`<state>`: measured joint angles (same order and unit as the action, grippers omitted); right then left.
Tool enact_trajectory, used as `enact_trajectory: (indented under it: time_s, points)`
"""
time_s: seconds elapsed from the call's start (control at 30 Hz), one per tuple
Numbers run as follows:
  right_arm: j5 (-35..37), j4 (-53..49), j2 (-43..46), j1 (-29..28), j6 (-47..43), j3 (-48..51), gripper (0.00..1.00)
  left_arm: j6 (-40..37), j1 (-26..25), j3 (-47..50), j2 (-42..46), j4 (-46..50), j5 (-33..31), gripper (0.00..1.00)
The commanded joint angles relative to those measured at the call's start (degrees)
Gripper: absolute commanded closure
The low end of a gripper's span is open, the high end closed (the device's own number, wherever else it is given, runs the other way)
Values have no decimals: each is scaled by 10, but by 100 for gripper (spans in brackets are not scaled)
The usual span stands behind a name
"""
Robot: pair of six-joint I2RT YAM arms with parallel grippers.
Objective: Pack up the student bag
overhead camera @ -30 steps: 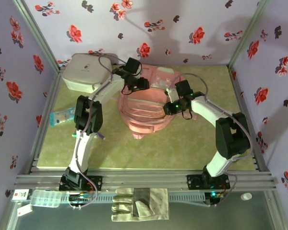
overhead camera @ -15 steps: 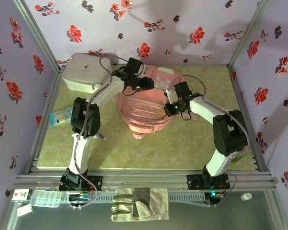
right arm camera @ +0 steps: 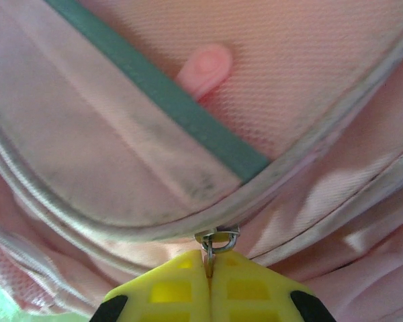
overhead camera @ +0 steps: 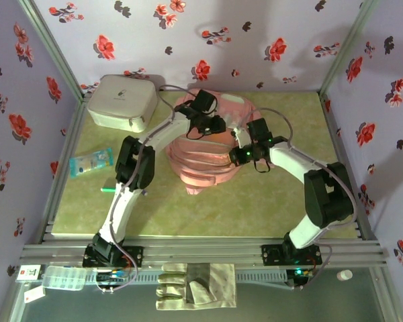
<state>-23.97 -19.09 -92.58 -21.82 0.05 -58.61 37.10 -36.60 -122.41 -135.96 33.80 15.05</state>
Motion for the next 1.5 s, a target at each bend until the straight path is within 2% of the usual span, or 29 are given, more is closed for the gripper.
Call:
enact_trajectory:
  time_s: [0.0,0.1,0.33,0.5,0.57,0.67,0.73,0.8,0.93,1.07,1.23,1.37,1.47]
  points:
    - [-40,-3,23,-24,15,15,96,22,6,-27,-42,40,-61,71]
    - [-32,21,28,-46,41,26,96,30,6,-27,-49,41,-63,71]
    - [-13,156,24,-96,148,60,95,31,7,-24,-49,43,-59,71]
    - [44,198,57,-90,184,102,85,28,7,-54,-27,56,-31,67]
    - [48,198,81,-80,190,115,78,23,7,-65,-6,57,-21,64]
    - [59,194,130,-67,205,138,62,16,9,-67,35,55,-10,58]
    - [62,200,162,-57,221,154,47,11,12,-52,69,54,-12,50]
    - [74,201,182,-48,241,164,39,11,14,-13,106,40,-16,47]
    - [104,191,192,-26,303,168,31,5,16,110,198,-6,-42,43]
    - [124,176,178,-7,374,151,30,0,8,239,283,-32,-79,39]
    - [110,178,136,-3,440,122,31,10,-31,385,368,-51,-144,31]
    - [97,180,99,-3,470,102,37,42,-76,448,397,-64,-165,32]
    - [85,195,71,-3,491,92,43,60,-112,464,399,-74,-180,37]
